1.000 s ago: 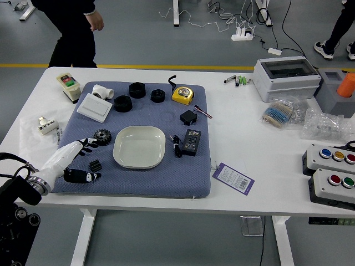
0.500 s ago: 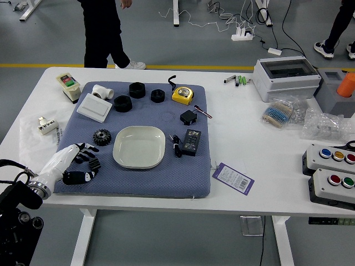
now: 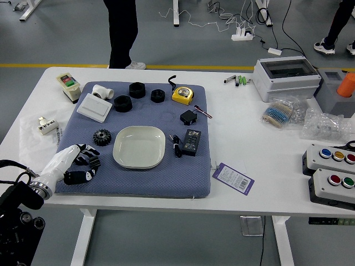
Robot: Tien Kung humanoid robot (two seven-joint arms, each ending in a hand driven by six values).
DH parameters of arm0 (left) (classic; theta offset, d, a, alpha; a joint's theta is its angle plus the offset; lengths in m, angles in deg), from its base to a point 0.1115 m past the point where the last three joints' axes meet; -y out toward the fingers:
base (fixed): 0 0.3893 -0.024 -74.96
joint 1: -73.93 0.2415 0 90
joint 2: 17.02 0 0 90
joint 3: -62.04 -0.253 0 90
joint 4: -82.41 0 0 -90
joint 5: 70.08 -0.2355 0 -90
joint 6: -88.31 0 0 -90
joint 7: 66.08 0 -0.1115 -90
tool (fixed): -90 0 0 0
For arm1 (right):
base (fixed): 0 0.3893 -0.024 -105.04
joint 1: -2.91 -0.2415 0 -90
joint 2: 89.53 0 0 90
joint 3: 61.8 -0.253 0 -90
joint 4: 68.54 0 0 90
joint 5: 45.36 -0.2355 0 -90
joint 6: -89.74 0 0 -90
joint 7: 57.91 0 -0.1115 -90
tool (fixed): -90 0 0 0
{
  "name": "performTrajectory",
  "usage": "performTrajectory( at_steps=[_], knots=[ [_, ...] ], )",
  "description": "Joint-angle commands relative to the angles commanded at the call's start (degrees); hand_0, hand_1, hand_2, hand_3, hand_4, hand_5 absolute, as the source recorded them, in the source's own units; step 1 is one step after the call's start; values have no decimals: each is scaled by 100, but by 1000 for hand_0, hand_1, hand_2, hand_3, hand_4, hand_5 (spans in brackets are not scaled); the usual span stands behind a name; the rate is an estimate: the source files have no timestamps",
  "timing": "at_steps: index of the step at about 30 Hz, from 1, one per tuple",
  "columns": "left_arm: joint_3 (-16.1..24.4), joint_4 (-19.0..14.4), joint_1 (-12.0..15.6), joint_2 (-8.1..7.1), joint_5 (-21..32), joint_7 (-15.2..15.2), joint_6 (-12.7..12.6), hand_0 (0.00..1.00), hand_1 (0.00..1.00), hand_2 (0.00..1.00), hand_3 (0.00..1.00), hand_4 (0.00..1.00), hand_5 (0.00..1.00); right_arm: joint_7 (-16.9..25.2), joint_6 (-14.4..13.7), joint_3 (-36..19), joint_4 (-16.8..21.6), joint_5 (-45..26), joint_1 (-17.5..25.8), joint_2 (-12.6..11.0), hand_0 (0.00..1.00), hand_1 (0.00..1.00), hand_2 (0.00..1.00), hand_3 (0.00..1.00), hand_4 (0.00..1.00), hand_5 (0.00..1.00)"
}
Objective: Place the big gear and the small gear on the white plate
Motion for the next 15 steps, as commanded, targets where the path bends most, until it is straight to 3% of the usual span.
performTrajectory(
  at_steps=[15],
  knots=[
    [-122,-475,-48,-33,0,-119,-193,365,468,513,600,385,2,-3,-3,-18,-3,5,-17,-4,683,689,724,560,790,679]
  ],
)
